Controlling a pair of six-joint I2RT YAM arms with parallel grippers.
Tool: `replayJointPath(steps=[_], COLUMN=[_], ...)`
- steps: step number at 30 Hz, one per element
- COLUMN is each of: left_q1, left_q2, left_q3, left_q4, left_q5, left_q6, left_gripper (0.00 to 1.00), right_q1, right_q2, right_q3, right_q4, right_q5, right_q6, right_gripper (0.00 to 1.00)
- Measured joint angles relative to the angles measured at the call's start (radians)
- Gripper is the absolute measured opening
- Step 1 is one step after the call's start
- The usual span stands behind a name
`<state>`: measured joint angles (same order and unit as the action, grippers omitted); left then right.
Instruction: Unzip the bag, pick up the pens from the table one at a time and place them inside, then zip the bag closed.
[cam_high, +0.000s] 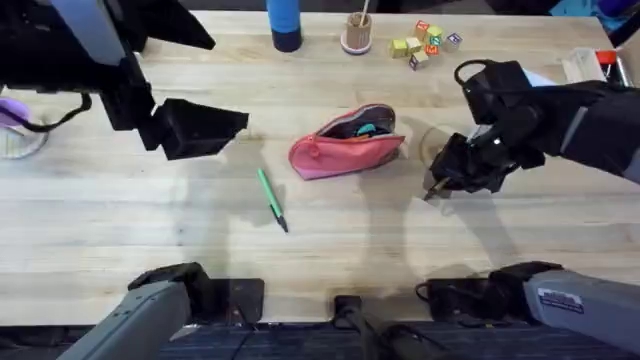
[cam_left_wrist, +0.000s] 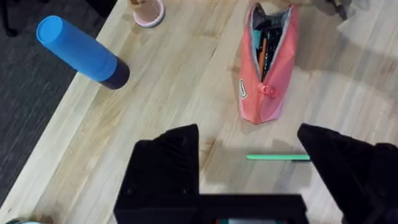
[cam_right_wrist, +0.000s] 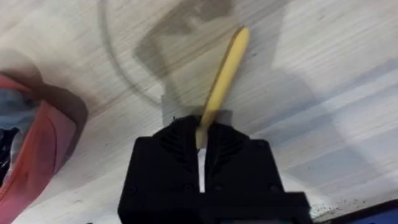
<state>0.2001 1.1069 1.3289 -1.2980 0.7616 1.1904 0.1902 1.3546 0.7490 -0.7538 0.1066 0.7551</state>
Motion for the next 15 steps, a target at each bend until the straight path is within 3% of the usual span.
replayJointPath(steps=[8,15], left_q1=[0.000,0.000], left_q2=[0.000,0.000], left_q3=[0.000,0.000], left_q4=[0.000,0.000], left_q5=[0.000,0.000], left_q6=[0.000,0.000], left_gripper=[0.993,0.994], right_q1=[0.003,0.004], right_q2=[0.001,0.001], right_q3=[0.046,0.279], right_q4=[-0.066,-0.113], right_q5=[-0.031,-0.044], right_q6=[-0.055,-0.117], right_gripper=[0.037,0.031])
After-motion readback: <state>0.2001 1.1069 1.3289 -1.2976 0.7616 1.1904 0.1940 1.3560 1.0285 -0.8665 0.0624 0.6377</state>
